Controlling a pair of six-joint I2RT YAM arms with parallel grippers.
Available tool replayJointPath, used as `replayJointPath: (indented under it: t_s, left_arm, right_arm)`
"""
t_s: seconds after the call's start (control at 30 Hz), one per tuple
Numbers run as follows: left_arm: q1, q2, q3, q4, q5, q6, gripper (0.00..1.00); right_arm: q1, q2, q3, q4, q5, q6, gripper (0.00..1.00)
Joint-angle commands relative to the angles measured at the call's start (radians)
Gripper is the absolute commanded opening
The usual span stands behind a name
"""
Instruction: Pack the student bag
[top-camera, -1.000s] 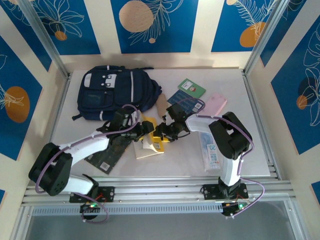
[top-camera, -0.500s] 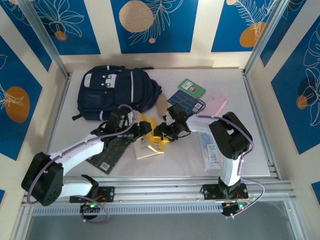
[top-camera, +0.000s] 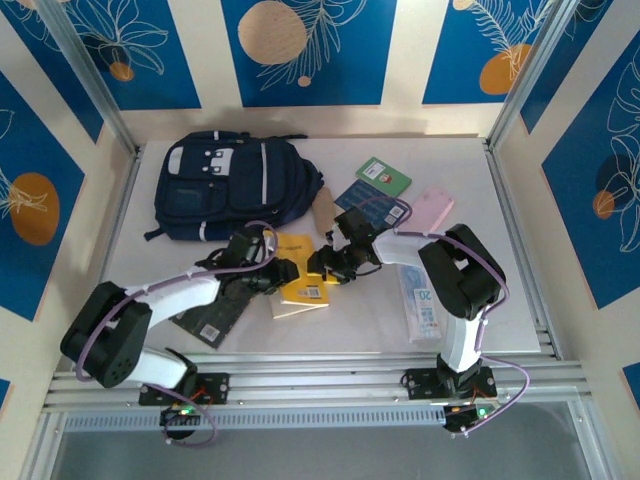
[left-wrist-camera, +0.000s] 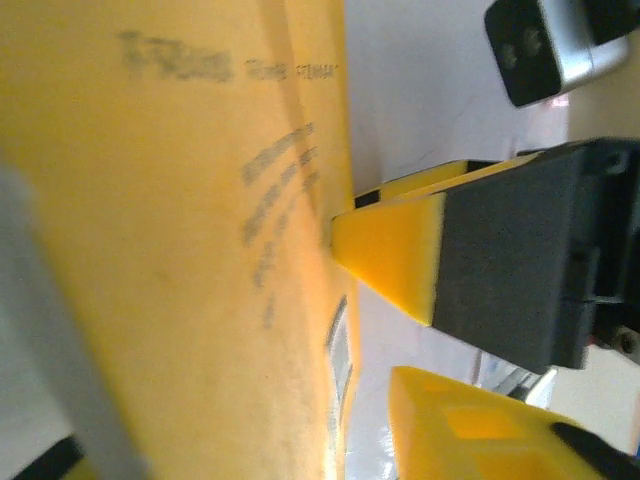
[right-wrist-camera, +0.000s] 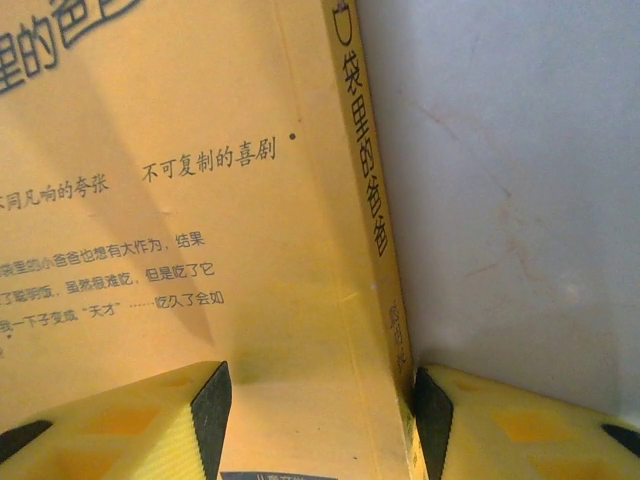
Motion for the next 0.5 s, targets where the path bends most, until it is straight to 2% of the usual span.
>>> replayJointPath:
  t_s: [0.0, 0.13, 0.2, 0.3, 0.47]
  left_arm:
    - [-0.011, -0.026, 0.007, 0.012, -0.001, 0.01, 0.22]
    - [-0.004, -0.076, 0.015, -0.021, -0.012, 0.023, 0.01]
    - [-0.001, -0.097, 0.015, -0.012, -0.003, 0.015, 0.0]
    - [0.003, -0.128, 0.01, 0.036, 0.016, -0.018, 0.0]
    - [0.003, -0.159, 0.018, 0.121, 0.051, -0.073, 0.0]
  right_arm:
    - [0.01, 0.002, -0.046, -0.036, 0.064, -0.003, 0.54]
    - [-0.027, -0.083, -0.068, -0.057, 0.085, -0.006, 0.54]
    - [-0.06, -0.127, -0.088, -0.043, 0.042, 0.007, 0.56]
    - [-0.12, -0.18, -0.135, 0.026, -0.068, 0.061, 0.66]
    - [-0.176, -0.197, -0.25, 0.345, -0.338, 0.233, 0.79]
